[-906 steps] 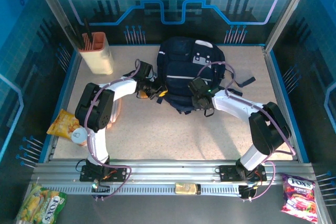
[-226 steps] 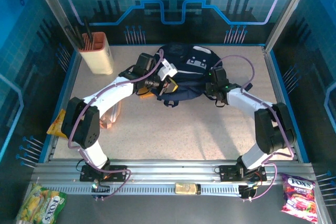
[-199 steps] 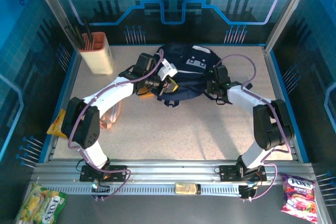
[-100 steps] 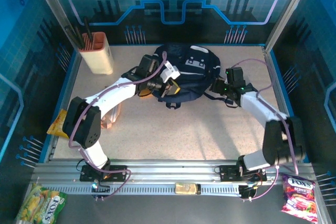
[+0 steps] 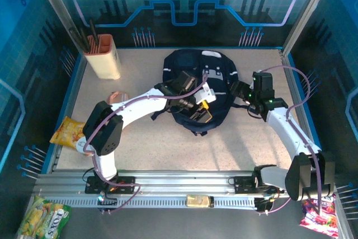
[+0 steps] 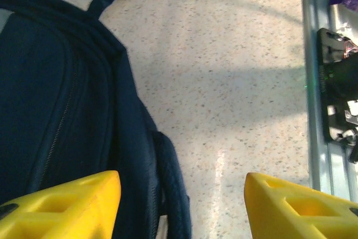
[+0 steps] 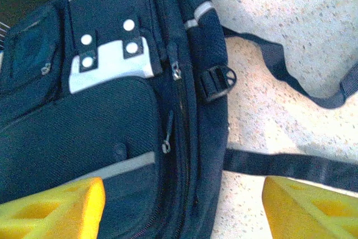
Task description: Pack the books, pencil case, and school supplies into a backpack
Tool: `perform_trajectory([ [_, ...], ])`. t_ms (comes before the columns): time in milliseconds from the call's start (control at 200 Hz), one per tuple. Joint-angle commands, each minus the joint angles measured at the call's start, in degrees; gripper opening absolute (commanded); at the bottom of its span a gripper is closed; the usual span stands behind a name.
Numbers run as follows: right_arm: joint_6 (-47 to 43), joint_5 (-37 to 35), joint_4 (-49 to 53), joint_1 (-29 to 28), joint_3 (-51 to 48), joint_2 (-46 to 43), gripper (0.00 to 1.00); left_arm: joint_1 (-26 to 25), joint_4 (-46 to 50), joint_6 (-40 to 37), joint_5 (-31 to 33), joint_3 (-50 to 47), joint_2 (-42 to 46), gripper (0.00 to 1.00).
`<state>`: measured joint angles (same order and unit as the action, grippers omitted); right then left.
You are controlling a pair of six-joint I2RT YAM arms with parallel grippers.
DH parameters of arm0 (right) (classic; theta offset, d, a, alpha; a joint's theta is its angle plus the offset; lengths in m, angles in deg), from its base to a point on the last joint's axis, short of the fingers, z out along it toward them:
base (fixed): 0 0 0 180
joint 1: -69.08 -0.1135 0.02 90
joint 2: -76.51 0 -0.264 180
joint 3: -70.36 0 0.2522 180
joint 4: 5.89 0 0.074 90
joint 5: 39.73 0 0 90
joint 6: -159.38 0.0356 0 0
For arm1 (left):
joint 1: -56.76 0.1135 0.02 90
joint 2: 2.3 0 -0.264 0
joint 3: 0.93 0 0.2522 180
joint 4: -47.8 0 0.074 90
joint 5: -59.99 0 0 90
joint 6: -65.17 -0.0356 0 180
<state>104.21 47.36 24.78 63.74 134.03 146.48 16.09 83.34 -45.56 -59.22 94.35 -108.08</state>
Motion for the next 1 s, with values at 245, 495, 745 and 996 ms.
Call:
perform_trajectory([
  [245,1.39,1.4,1.59,1.41,-0.6,1.56,0.76,0.33,7.98,-7.99,11.79,11.6,-6.28,0.68],
  [495,1.46,2.3,1.34,2.57,-0.96,1.8,0.77,-0.54,11.53,-14.12,18.52,17.86,-12.73,0.67],
  [745,1.65,2.92,1.2,3.49,-0.96,2.15,0.77,-0.54,13.56,-13.95,26.76,23.75,-19.2,0.61],
  [996,1.91,3.84,0.58,3.72,-1.02,2.16,0.77,-0.48,10.19,-12.98,28.82,24.59,-19.89,0.41],
])
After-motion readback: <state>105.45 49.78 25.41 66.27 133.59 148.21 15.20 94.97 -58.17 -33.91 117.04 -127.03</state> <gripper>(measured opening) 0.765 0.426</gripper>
